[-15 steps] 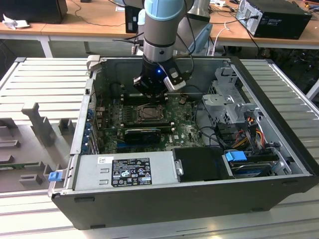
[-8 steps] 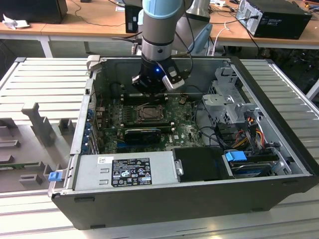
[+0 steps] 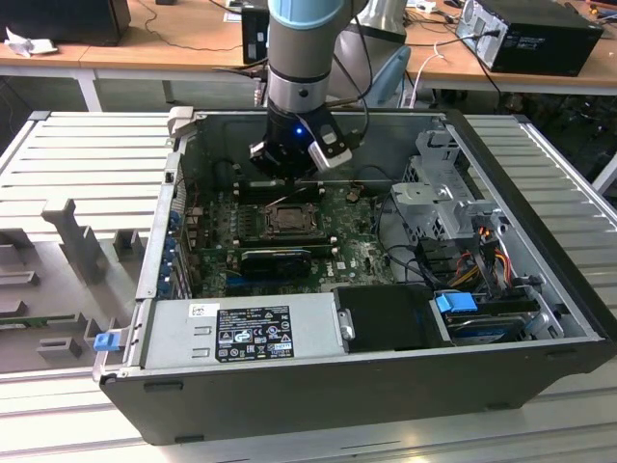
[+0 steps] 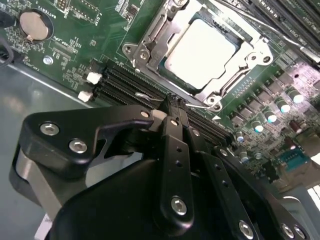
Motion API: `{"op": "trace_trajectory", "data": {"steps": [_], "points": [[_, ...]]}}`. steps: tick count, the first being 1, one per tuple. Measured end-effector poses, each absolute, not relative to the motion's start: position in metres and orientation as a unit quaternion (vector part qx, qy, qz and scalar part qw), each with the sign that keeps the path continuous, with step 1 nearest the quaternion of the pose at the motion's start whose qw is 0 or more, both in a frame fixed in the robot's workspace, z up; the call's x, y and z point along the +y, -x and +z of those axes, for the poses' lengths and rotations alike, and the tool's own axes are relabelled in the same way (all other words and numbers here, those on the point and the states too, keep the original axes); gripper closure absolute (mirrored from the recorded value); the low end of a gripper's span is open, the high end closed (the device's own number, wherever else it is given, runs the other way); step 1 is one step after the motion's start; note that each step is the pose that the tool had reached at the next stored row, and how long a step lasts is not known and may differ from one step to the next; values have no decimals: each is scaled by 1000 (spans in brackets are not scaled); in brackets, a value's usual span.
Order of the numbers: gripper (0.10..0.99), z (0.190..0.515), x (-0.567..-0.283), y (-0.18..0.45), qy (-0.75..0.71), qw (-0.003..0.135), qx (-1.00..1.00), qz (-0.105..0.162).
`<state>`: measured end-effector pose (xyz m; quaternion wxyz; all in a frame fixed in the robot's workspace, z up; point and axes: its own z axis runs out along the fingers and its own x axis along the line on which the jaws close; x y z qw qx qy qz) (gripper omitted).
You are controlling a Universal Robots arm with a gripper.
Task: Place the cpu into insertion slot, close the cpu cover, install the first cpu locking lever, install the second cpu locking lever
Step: 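Install the first cpu locking lever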
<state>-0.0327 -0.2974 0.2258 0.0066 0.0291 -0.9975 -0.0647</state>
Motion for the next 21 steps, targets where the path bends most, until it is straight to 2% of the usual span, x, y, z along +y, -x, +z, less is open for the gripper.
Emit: {"op": "trace_trajectory", "data": {"steps": [14, 21], "points": [[980, 231, -296, 27, -30, 7, -997, -65], [980, 222, -292, 20, -31, 1, -997, -65]]}}
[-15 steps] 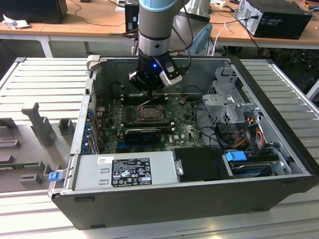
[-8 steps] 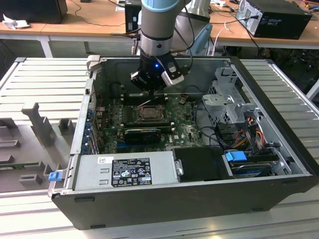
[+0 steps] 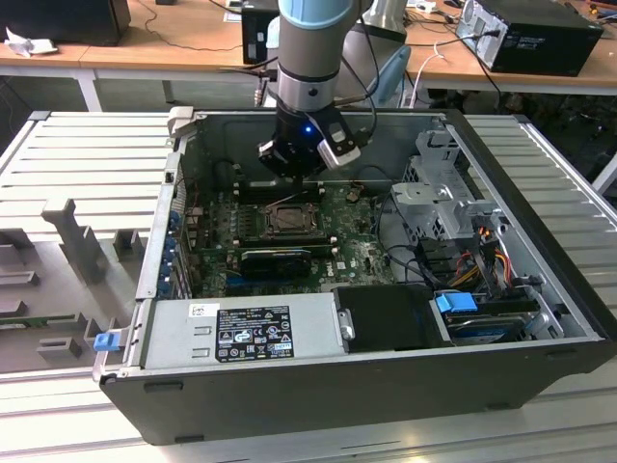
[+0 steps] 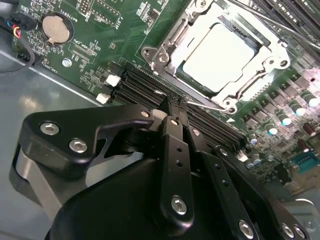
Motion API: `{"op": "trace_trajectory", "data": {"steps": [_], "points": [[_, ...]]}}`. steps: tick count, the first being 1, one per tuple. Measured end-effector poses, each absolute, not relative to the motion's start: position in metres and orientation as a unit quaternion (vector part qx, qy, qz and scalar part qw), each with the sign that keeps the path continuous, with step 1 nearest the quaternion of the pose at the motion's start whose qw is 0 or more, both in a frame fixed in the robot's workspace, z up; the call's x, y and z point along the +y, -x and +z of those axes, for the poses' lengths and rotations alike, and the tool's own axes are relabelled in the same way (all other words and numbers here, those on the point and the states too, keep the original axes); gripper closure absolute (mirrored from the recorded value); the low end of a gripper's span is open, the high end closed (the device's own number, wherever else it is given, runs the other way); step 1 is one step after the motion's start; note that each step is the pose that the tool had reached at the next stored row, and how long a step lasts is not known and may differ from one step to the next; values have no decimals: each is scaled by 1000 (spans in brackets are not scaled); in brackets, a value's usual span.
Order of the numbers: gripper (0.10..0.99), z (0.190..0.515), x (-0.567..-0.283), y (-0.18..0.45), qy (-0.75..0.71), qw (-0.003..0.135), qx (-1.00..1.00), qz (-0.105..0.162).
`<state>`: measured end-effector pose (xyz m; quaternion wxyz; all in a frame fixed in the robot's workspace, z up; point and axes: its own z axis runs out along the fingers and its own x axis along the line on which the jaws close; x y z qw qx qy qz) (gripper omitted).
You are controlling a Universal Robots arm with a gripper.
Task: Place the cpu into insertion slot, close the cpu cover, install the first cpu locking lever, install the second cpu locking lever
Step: 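Install the first cpu locking lever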
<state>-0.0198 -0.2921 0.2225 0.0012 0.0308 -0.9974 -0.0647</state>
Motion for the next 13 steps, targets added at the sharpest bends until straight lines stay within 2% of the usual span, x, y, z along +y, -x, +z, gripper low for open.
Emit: {"op": "trace_trajectory", "data": {"steps": [13], "points": [[980, 207, -292, 16, -31, 0, -997, -64]]}}
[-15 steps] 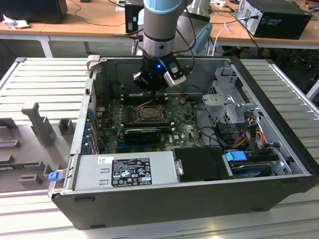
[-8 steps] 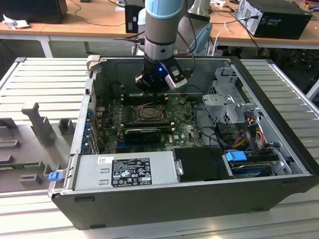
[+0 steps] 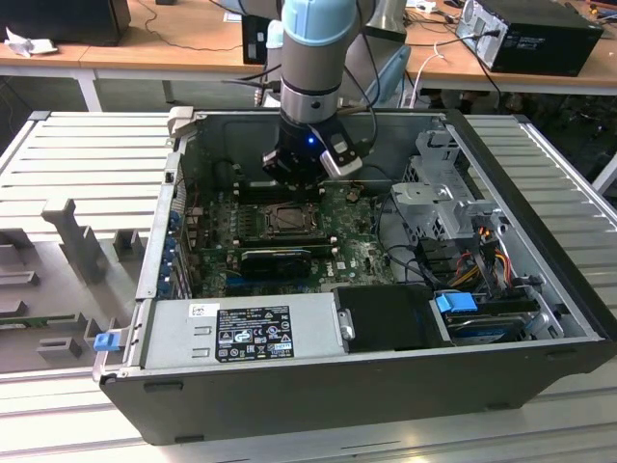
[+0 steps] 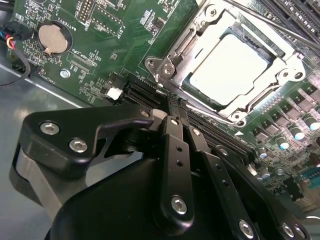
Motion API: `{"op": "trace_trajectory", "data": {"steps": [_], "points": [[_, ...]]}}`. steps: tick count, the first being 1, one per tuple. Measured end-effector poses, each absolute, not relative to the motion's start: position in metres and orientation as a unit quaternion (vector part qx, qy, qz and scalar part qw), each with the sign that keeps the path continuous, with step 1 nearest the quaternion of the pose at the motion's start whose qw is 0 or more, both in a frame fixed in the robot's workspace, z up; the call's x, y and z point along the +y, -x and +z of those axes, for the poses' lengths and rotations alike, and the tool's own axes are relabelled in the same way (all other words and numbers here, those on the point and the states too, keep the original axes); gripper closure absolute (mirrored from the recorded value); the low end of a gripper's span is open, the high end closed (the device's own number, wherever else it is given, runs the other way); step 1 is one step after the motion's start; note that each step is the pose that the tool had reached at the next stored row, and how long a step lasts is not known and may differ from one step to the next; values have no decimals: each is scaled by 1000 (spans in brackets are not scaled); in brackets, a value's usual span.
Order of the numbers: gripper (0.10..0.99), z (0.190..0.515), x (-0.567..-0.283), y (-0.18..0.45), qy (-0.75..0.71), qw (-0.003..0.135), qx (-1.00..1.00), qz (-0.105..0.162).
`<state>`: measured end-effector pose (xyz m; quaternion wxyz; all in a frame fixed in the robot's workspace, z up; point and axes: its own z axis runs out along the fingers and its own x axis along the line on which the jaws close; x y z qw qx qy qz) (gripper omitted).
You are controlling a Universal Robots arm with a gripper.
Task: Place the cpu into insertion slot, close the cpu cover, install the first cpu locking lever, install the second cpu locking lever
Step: 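Install the first cpu locking lever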
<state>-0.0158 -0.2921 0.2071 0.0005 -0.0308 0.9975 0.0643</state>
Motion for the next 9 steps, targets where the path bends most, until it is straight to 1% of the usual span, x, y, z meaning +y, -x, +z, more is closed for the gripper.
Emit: {"op": "trace_trajectory", "data": {"steps": [9], "points": [[980, 205, -292, 16, 31, 0, 998, 59]]}}
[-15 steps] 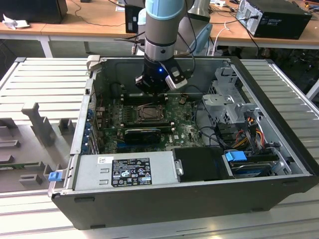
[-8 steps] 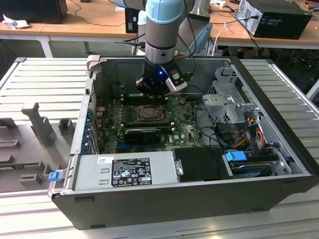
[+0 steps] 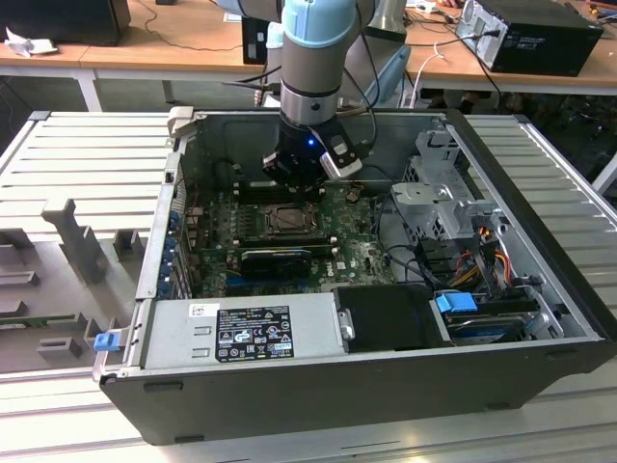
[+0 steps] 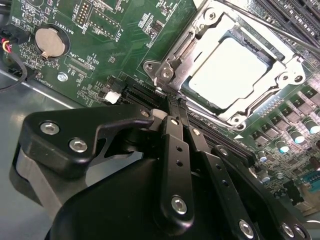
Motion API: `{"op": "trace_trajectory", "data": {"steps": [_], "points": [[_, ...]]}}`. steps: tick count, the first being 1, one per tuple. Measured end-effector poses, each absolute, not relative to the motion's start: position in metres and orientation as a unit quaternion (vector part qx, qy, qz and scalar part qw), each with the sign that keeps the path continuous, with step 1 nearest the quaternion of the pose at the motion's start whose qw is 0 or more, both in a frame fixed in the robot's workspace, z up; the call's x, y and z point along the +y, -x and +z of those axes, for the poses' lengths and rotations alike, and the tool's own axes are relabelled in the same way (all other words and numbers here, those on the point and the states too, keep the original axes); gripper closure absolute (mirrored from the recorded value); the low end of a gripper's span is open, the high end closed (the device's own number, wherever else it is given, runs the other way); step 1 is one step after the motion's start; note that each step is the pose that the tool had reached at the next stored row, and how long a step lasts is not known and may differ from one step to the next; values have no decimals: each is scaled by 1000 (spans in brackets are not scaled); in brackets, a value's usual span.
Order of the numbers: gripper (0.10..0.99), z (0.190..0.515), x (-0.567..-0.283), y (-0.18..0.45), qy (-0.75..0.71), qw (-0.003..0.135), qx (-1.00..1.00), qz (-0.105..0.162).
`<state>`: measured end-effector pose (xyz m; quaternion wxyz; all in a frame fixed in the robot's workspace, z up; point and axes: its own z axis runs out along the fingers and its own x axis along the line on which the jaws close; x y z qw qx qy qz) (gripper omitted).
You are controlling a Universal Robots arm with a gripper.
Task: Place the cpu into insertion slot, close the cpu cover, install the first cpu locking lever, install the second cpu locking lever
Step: 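Install the first cpu locking lever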
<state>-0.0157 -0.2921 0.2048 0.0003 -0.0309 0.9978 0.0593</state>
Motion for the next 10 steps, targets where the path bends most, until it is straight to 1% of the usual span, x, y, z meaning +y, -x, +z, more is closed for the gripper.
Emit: {"op": "trace_trajectory", "data": {"steps": [10], "points": [[980, 203, -292, 16, 31, 0, 998, 54]]}}
